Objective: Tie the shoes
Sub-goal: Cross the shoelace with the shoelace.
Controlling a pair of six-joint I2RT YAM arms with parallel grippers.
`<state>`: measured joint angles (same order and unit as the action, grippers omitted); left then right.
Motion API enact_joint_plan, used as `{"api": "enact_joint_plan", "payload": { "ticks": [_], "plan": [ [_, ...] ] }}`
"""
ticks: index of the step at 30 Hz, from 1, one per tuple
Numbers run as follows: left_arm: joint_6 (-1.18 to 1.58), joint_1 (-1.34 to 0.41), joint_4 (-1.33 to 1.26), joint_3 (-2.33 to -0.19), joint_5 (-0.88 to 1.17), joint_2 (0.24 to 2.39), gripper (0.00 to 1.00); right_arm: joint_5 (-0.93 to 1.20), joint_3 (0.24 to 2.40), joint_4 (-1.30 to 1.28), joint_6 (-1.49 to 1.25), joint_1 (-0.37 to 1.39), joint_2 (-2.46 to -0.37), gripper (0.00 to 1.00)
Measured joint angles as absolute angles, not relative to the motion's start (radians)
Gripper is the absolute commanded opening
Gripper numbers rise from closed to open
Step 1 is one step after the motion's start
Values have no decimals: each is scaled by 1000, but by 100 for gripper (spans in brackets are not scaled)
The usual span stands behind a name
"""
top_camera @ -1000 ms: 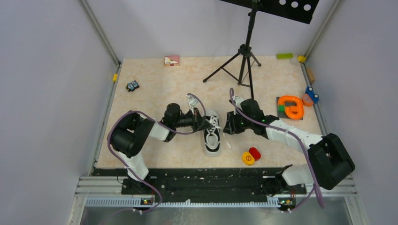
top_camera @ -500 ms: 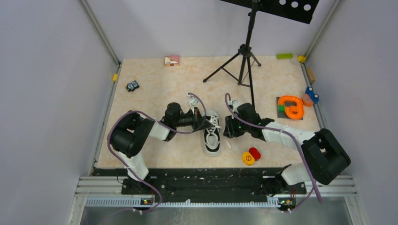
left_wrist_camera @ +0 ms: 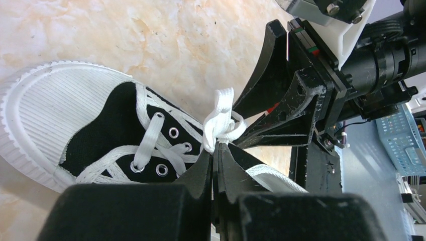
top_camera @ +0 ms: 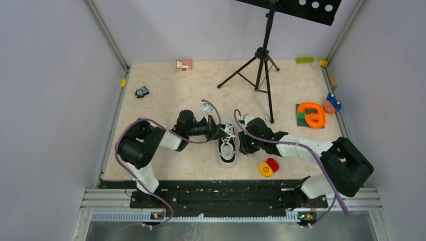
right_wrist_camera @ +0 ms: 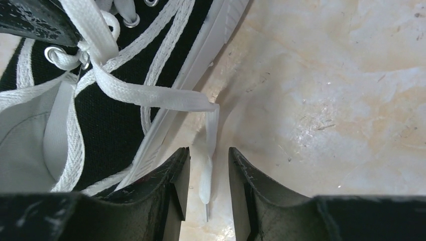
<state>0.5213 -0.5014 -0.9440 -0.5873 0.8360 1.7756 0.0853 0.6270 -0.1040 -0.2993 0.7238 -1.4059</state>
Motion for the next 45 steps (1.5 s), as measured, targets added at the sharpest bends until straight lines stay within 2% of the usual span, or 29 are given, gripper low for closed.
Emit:
{"api": "enact_joint_plan", "payload": {
  "ticks": [3,18,19,21,24,45],
  "plan": [
    [521,-501,-941,-587,836,1776,0,52,627,-105,-300,740,-1406,1],
    [521,-503,-941,-587,836,1776,0,12,632,-118,-307,773,-1316,0],
    [521,-503,-941,-587,836,1776,0,13,635,-124,-307,778,-1313,3],
    [521,-503,-941,-587,836,1776,0,12,645,-129,-308,786,-1311,23],
    [522,-503,-941,-587,836,1776,0,-7,657,-136,-315,790,-1310,33],
    [521,-504,-940,-590,840,1770,0,-25,788,-165,-209,791,-1392,34]
  ]
}}
